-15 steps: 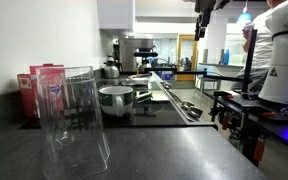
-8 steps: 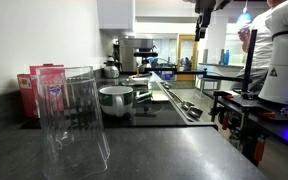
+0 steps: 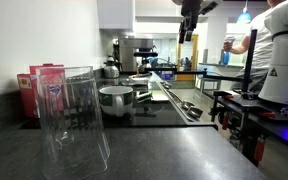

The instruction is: Put the marker inside the white cup

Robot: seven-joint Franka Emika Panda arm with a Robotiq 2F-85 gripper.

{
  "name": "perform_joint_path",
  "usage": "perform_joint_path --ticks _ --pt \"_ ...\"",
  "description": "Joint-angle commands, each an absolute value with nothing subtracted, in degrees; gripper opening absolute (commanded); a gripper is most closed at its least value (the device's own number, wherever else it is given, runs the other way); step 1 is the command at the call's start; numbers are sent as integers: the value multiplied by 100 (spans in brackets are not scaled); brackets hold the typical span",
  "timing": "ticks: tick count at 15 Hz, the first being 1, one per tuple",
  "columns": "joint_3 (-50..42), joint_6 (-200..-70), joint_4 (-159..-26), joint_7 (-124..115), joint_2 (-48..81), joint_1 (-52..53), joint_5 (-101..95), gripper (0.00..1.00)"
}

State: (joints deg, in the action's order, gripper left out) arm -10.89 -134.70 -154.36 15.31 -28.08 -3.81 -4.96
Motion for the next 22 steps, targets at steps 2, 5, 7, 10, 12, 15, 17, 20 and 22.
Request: perform_joint_path --ticks 2,5,7,10,12,15,17,20,22 --pt "-1298 -14259 -14628 2846 -1370 -37 -416 100" --pt "-1164 -14240 -13991 3201 -382 -123 -484 100" --pt "-1045 -14147 -13595 3207 182 -265 -735 100" --pt "-905 -14122 -12947 3361 1090 -430 -954 100" --pt "-770 -14083 -12533 3495 1628 -553 -1035 100" --pt "-561 -14074 -11960 3556 2349 -682 -1263 100" --pt "-382 -14025 -11575 3708 2812 -786 -1316 100" --pt "-182 -13823 -11173 3946 3280 -922 -1398 100" --pt "-129 -13714 -10950 4031 3509 -973 -1453 100"
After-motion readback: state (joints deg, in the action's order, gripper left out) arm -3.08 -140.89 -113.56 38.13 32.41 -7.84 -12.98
